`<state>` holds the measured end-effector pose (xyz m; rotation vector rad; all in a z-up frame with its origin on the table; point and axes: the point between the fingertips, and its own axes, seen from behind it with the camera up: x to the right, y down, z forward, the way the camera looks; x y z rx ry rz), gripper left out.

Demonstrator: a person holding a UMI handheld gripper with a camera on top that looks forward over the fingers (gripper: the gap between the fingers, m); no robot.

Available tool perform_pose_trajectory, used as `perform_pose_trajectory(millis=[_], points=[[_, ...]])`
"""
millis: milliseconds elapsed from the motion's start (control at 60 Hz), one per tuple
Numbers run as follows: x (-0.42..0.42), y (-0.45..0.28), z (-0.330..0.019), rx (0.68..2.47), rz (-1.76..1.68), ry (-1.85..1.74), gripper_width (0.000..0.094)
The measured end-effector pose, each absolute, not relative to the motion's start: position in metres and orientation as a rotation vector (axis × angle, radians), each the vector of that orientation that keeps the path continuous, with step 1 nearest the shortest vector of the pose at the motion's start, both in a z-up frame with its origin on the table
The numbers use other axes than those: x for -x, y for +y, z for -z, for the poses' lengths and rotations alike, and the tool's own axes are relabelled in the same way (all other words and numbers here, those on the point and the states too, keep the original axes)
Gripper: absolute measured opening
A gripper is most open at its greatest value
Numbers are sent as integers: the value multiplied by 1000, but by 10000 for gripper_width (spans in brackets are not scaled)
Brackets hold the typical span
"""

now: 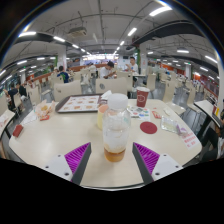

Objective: Pour water

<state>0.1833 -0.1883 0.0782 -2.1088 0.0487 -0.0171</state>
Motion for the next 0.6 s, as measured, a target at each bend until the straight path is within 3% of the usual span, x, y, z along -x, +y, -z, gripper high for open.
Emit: perform_pose_trajectory(millis=[183, 267, 483, 600], points=[[-196, -130, -65, 2053, -12, 54, 781], [-195, -118, -58, 2038, -1, 26, 561], [-193, -111, -59, 2015, 24, -19, 405], [-185, -111, -61, 2040, 58, -60, 406]])
